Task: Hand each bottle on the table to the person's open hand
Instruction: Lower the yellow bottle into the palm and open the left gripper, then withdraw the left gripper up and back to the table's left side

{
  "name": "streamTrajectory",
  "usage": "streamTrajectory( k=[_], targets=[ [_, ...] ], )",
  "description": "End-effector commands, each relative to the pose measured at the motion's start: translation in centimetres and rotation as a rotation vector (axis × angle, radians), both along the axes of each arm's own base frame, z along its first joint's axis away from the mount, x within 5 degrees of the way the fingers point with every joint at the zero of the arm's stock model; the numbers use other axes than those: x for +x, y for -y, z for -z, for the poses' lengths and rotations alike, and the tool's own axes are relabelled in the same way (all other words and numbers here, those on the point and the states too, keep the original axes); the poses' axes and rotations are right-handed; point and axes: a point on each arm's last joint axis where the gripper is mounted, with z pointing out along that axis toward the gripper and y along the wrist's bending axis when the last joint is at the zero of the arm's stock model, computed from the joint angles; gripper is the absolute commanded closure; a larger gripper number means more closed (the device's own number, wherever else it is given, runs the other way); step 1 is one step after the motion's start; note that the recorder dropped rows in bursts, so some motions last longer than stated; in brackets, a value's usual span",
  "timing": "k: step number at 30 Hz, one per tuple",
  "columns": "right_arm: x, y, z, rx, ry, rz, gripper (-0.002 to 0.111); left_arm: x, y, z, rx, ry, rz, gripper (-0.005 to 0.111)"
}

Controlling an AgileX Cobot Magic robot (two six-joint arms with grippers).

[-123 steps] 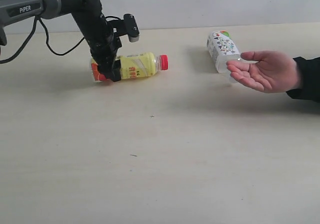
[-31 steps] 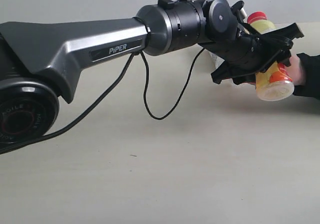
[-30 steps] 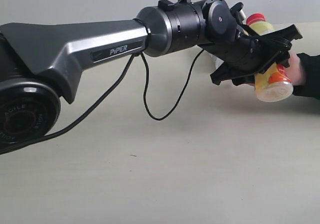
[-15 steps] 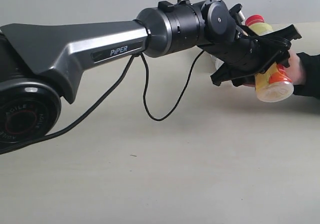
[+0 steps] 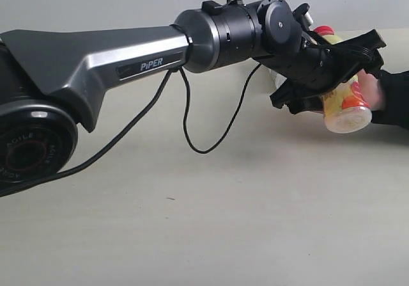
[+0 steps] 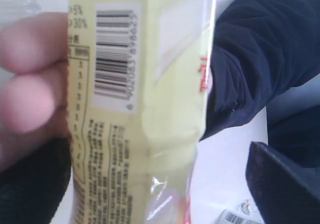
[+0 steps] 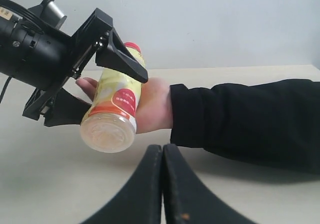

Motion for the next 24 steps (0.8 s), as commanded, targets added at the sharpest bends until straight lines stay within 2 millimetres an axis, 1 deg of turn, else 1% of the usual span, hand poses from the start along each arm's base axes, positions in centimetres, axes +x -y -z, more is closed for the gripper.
streamTrajectory(
  k=[1, 4, 5, 12, 17, 24],
  targets=[
    [0.0, 0.1, 0.1, -0.005, 0.006, 0.008, 0.108, 0.0, -0.2, -1.3, -0.006, 0.035, 0.020, 0.016],
    [0.0, 0.1, 0.1, -0.005, 0.006, 0.008, 0.108, -0.2, -0.4, -2.5, -0.005, 0.083, 0.061, 0.016],
    [0.0, 0.1, 0.1, -0.005, 0.006, 0.008, 0.108, -0.3, -0.5, -3.2, -0.007, 0.102, 0.075, 0.016],
    [0.0, 0.1, 0.1, -0.005, 0.006, 0.008, 0.108, -1.4, -1.4, -6.8, 0.008, 0.163, 0.171, 0.016],
    [0.0, 0.1, 0.1, -0.005, 0.006, 0.008, 0.108, -2.3, -2.1, -9.0, 0.026, 0.198, 0.240, 0.016],
    [0.0, 0.1, 0.1, -0.005, 0.006, 0.008, 0.108, -3.8, -3.5, -12.6, 0.072, 0.357, 0.421, 0.016]
  ],
)
